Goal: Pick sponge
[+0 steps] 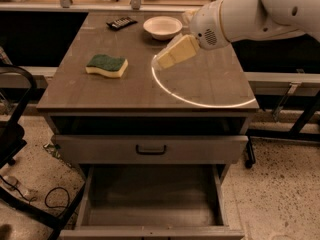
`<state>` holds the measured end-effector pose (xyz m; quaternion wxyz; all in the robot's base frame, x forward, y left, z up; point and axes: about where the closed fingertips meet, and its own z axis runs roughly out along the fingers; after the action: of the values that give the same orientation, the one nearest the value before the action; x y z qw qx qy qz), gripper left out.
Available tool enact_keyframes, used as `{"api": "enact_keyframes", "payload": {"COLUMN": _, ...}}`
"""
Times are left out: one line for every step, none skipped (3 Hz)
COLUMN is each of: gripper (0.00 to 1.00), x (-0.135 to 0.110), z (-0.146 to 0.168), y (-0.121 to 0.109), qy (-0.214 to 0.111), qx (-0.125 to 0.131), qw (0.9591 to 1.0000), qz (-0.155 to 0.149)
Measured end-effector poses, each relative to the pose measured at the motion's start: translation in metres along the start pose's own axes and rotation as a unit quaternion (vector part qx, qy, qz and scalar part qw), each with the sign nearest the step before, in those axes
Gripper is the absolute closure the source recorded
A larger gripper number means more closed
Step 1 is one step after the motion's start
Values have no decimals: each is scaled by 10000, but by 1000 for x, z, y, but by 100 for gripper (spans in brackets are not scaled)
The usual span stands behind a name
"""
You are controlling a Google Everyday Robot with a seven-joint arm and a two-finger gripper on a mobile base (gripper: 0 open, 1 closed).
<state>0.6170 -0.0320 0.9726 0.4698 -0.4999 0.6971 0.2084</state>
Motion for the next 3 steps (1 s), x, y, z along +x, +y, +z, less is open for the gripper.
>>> {"api": "enact_keyframes", "payload": {"gripper": 0, "x": -1, "z": 9, "y": 0, "qy": 31, "qx": -12, "qw": 10000, "qz": -4}}
{"api": "enact_keyframes", "payload": {"gripper": 0, "x": -4, "z": 69, "y": -2, "qy": -196, "qx": -152, "qw": 9996, "qz": 98}}
{"api": "enact_keyframes", "payload": {"gripper": 0, "x": -5, "z": 116, "y": -5, "qy": -363, "qx": -285, "qw": 9988, "qz": 187}}
